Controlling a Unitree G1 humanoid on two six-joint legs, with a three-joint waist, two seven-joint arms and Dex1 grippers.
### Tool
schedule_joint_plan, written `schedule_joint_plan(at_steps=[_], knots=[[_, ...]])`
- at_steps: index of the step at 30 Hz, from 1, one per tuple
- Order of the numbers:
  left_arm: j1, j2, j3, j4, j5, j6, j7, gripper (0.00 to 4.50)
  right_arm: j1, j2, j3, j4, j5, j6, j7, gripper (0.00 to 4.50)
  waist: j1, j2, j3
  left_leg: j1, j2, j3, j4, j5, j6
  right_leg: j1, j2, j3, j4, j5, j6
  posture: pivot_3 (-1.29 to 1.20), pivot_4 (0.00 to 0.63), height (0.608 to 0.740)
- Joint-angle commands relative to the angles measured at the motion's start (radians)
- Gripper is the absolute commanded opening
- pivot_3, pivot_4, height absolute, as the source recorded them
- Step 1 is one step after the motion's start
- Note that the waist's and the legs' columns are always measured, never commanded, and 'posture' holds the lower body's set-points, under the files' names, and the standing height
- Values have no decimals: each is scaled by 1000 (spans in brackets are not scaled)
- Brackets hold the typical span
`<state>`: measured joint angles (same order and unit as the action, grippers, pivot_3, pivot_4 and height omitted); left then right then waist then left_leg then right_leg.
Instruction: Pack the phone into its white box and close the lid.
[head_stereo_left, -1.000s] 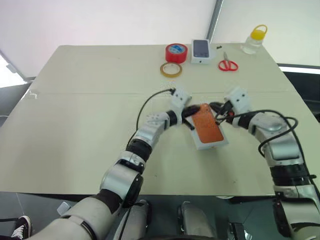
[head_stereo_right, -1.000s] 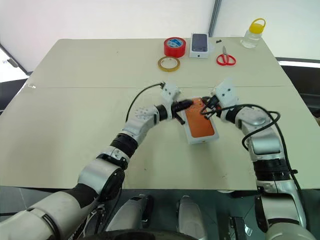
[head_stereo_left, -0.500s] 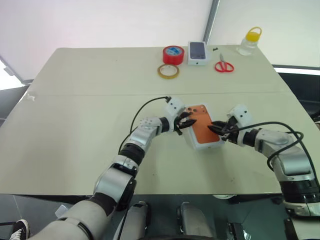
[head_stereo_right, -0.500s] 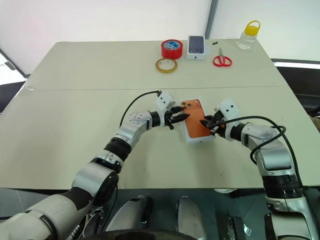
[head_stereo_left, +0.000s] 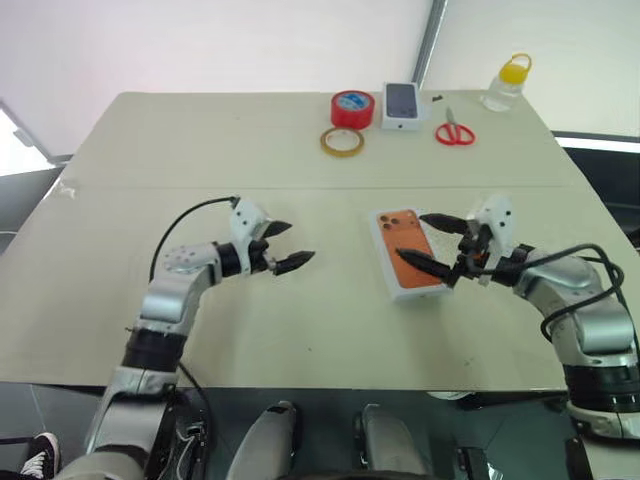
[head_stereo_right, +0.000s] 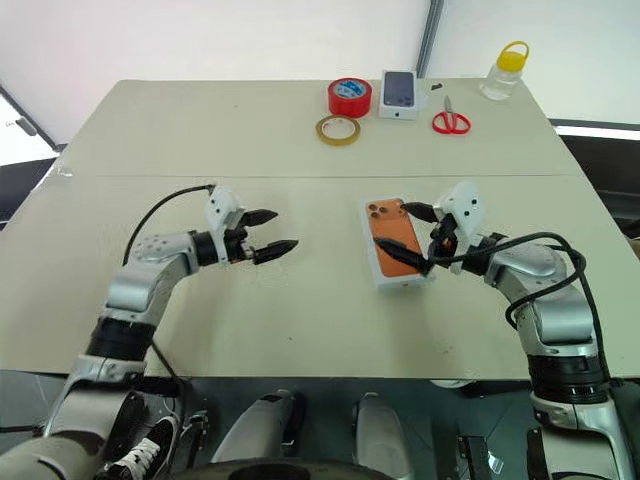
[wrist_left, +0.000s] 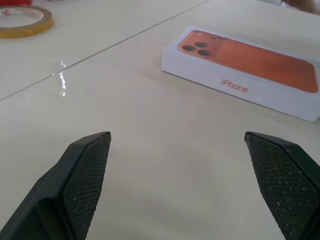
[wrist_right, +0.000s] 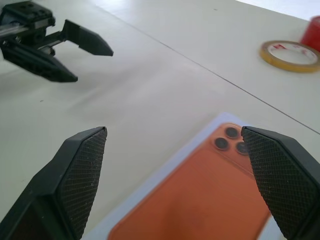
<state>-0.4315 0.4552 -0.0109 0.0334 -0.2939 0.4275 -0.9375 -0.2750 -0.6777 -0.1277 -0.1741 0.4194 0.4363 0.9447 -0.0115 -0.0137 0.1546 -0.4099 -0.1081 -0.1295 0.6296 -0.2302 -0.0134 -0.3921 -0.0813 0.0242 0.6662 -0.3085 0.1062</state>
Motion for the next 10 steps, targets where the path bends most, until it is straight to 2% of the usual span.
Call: schedule_joint_plan(at_steps=[1, 5, 10], knots=[[71, 83, 66, -107, -37, 25, -13, 4500, 18, -52, -44, 6, 5, -54, 43, 4486, -3, 1, 0, 0, 0, 0, -1, 0, 0, 0, 0, 0, 0, 0, 0, 0, 150, 740], [164, 155, 124, -140, -50, 26, -1, 4500, 60, -106, -95, 98, -17, -121, 70, 4486, 0, 1, 0, 1, 0, 0, -2, 0, 0, 0, 0, 0, 0, 0, 0, 0, 150, 740], [258, 197, 226, -178, -148, 154, 29, 4500, 84, -150, -134, 183, -35, -178, 80, 4486, 1, 2, 1, 1, 0, 0, -2, 0, 0, 0, 0, 0, -1, 0, 0, 0, 150, 740]])
